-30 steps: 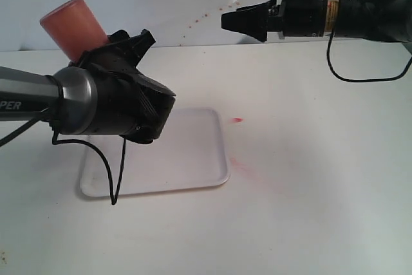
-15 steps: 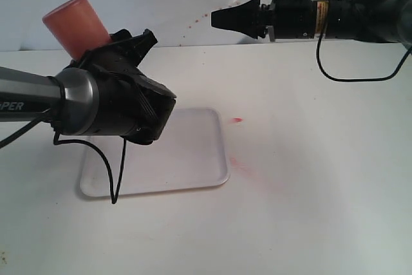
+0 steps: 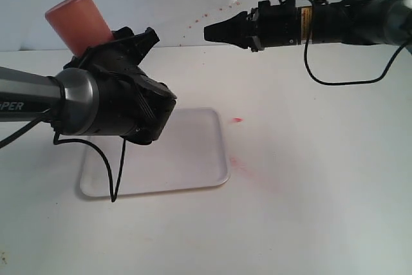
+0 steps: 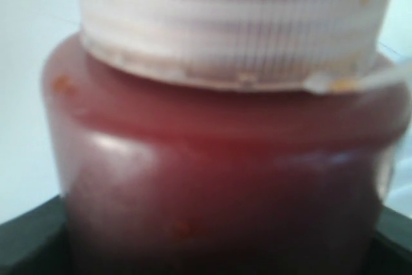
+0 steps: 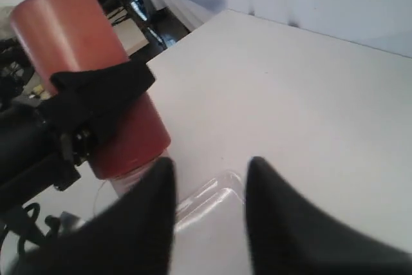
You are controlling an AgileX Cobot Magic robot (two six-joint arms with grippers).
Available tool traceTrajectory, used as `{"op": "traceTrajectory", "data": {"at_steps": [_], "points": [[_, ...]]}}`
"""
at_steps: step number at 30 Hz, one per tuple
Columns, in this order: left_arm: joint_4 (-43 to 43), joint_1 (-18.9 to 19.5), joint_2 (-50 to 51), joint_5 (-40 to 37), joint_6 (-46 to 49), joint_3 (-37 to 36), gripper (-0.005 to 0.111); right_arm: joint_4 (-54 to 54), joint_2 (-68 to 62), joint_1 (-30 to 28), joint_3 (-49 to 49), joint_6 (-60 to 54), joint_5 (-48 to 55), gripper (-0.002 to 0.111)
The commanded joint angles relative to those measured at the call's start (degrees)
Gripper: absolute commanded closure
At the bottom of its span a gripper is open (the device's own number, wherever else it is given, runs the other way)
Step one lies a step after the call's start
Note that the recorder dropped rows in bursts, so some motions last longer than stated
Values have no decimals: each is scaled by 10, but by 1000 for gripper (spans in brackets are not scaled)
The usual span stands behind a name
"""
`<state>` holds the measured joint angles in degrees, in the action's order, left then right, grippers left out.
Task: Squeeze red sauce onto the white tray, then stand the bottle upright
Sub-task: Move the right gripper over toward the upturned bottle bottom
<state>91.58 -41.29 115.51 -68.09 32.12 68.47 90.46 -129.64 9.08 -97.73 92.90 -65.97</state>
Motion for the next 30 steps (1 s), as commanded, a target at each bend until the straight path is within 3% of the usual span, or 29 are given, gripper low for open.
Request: {"op": "traceTrajectory", "data": {"at_steps": [1, 9, 17, 22, 25, 27, 30], "points": [[29, -3, -6, -19, -8, 1, 107, -4, 11, 29, -4, -75, -40, 108], [80, -3, -6, -19, -34, 1, 107, -93, 25, 30, -4, -42, -40, 108], [84, -3, -6, -19, -35, 1, 107, -149, 34, 66, -4, -95, -40, 108], [84, -3, -6, -19, -35, 1, 107, -163, 37, 86, -4, -193, -40, 107], [84, -3, -6, -19, -35, 1, 107, -127, 44, 99, -4, -194, -40, 91], [84, -3, -6, -19, -35, 1, 107, -110, 54, 105, -4, -201, -40, 70], [84, -3, -6, -19, -35, 1, 107, -100, 71, 114, -4, -206, 13, 26]]}}
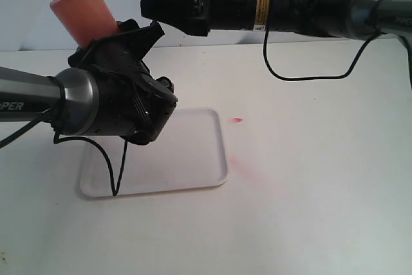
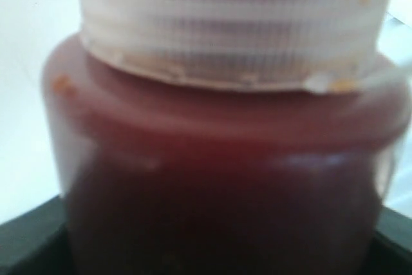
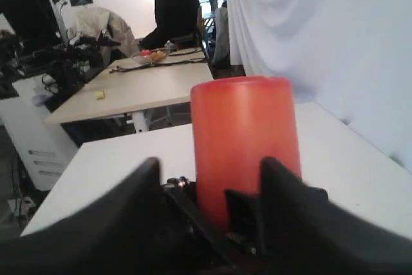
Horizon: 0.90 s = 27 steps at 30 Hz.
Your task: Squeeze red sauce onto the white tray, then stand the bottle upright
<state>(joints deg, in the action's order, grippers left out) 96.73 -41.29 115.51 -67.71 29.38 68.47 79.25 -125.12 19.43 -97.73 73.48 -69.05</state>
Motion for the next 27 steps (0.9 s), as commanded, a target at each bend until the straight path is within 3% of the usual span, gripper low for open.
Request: {"op": "traceTrajectory", "data": {"at_steps": [1, 2, 13, 20, 27], "points": [[32, -3, -6, -23, -8, 1, 107, 12, 32, 13, -4, -12, 73, 12], [32, -3, -6, -23, -8, 1, 107, 13, 40, 17, -4, -12, 103, 2], [32, -2, -5, -23, -11, -2, 107, 112, 62, 92, -10, -7, 278, 4], [32, -3, -6, -23, -10, -2, 107, 207, 59, 90, -81, 139, 230, 5], [32, -3, -7, -23, -11, -2, 107, 207, 5, 50, -188, 246, 113, 5]]}}
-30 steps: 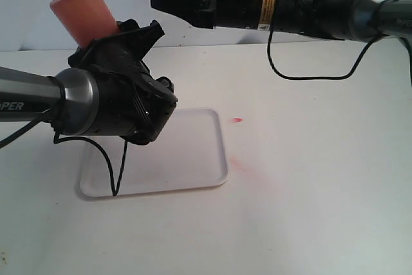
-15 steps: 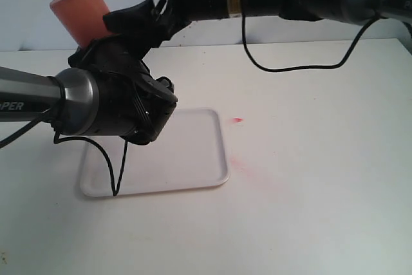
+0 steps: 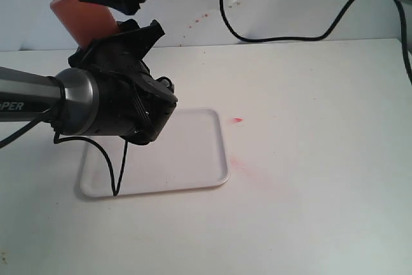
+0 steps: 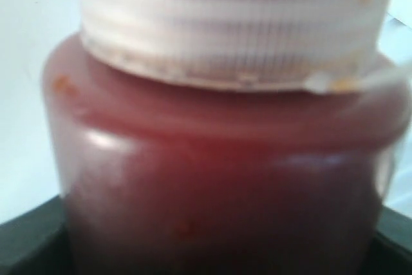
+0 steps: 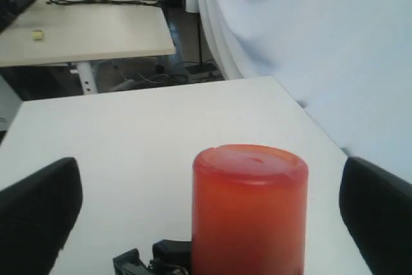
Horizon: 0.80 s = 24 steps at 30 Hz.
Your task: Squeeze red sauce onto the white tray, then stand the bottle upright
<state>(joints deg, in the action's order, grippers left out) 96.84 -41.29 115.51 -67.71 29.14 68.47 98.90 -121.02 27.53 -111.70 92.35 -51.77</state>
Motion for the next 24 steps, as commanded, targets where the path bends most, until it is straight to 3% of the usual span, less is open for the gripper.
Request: {"op": "traceTrajectory", "data": {"at_steps": [1, 14, 24], "points": [[31, -3, -7, -23, -9, -2, 107, 10, -46, -38, -58, 64, -71, 5], [31, -7, -7, -23, -17, -2, 107, 10, -190, -68, -262, 154, -182, 5], [31, -9, -7, -23, -2, -2, 107, 10, -202, -74, -287, 171, -182, 5]]}}
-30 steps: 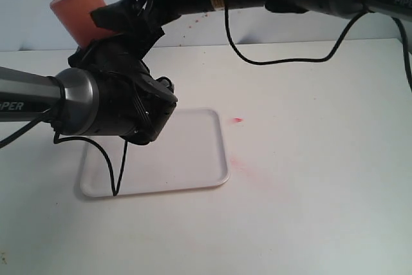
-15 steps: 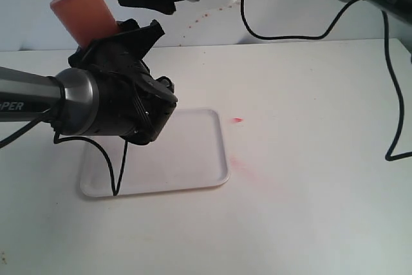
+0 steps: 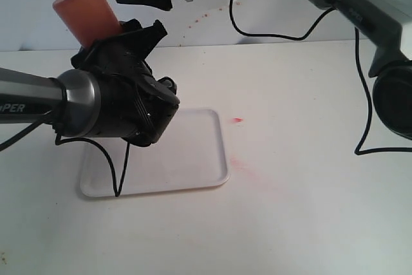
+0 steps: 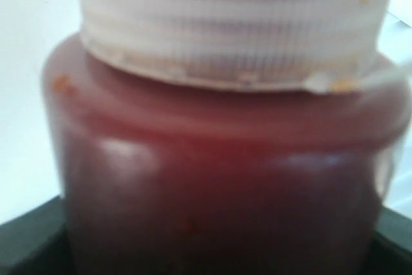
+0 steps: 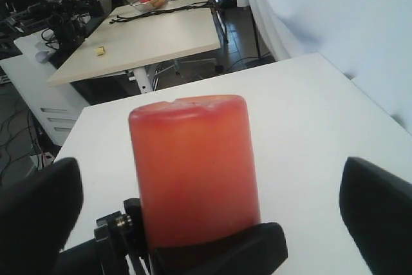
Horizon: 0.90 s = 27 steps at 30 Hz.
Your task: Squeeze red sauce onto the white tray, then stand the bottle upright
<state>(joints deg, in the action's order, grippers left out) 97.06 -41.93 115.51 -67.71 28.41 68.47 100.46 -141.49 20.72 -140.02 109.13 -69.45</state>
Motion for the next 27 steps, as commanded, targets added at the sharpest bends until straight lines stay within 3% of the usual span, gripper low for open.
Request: {"op": "traceTrajectory", "data": {"at_steps": [1, 11, 27], "points": [[29, -3, -7, -23, 7, -2, 107, -5, 2, -7, -4, 3, -5, 5], [29, -3, -7, -23, 22, 27, 107, -5, 2, -7, -4, 10, 45, 5], [29, -20, -7, 10, 33, 41, 107, -5, 1, -4, -4, 12, 29, 5]]}}
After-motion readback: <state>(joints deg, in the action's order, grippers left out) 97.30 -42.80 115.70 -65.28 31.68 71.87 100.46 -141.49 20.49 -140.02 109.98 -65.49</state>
